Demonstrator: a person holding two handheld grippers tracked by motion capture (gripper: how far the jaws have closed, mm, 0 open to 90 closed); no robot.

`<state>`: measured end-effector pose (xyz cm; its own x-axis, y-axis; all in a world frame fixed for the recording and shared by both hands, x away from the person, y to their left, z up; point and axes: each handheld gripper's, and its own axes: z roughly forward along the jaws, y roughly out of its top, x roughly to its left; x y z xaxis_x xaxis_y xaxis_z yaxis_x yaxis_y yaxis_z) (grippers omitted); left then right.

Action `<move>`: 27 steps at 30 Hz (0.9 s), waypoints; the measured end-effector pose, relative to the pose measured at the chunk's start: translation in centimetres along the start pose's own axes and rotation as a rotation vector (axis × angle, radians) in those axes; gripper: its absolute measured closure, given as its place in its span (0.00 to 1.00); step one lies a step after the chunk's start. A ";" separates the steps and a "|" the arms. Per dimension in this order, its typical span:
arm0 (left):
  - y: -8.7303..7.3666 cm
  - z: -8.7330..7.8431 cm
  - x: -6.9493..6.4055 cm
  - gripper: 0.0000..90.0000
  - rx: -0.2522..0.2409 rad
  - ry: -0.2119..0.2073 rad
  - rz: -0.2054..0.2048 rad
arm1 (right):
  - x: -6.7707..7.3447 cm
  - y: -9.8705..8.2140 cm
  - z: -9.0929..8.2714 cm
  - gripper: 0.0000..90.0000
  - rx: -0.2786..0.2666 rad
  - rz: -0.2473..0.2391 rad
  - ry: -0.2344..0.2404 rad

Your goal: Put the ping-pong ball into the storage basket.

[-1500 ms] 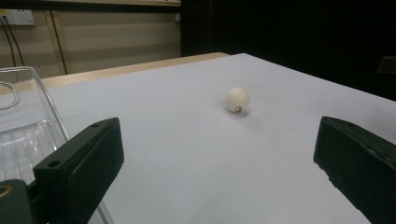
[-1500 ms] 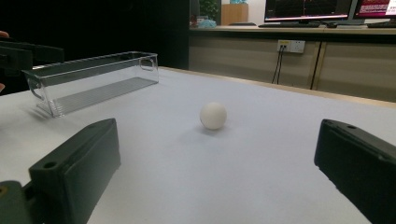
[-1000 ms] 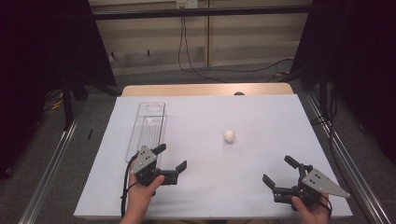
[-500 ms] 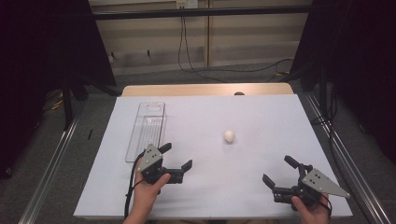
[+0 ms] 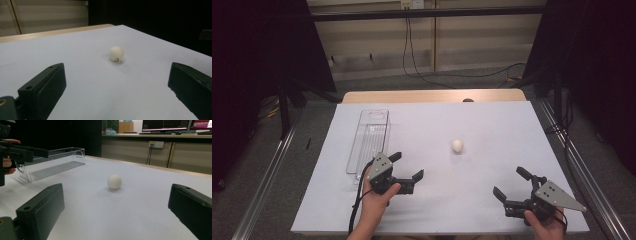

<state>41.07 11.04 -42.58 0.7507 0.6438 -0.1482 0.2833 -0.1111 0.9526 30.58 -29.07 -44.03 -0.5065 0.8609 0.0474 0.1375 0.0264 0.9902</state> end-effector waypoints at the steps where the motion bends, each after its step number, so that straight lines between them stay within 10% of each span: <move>1: 0.0 0.0 0.0 0.02 0.000 0.000 0.000 | 0.0 0.0 0.0 0.00 -0.001 -0.001 0.001; 27: 0.3 2.1 -0.4 0.02 0.022 -0.014 -0.005 | 0.0 0.1 0.0 0.00 0.000 0.003 -0.002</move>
<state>42.10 9.17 -42.83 0.7572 0.6340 -0.1572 0.3005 -0.1245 0.9456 30.59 -29.05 -43.97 -0.5042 0.8621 0.0504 0.1387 0.0233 0.9901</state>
